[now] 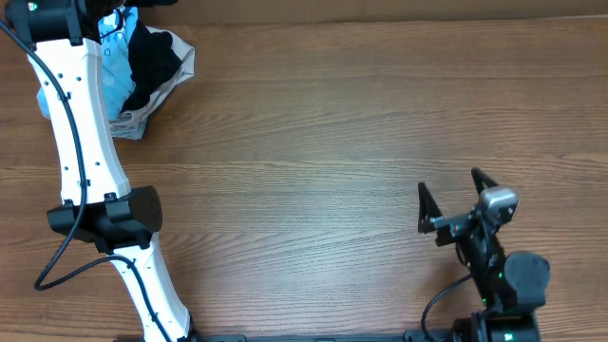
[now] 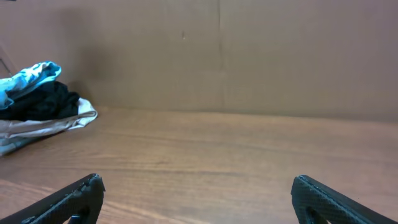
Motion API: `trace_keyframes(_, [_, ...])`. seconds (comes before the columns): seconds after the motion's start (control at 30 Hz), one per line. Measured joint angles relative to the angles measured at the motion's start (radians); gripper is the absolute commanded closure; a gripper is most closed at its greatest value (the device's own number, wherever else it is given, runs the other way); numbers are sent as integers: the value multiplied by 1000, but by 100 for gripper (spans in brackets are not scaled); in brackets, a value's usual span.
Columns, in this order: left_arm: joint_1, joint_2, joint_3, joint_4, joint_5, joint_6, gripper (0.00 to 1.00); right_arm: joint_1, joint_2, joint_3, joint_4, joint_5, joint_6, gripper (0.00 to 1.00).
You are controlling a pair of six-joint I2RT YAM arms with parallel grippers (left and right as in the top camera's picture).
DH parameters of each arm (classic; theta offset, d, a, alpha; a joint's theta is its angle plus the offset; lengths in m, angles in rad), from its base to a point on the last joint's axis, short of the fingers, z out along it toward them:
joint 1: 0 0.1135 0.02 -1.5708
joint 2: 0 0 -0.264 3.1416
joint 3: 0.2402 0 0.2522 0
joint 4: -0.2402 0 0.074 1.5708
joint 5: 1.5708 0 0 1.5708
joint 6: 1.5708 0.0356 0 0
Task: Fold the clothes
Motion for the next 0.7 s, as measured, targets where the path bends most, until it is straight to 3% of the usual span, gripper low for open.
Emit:
trace_keyframes(0.3, [0, 0, 0, 0, 0, 0, 0, 0, -150, -154, -19, 1, 62, 0])
trace_keyframes(0.7, [0, 0, 0, 0, 0, 0, 0, 0, -267, -164, -76, 2, 77, 0])
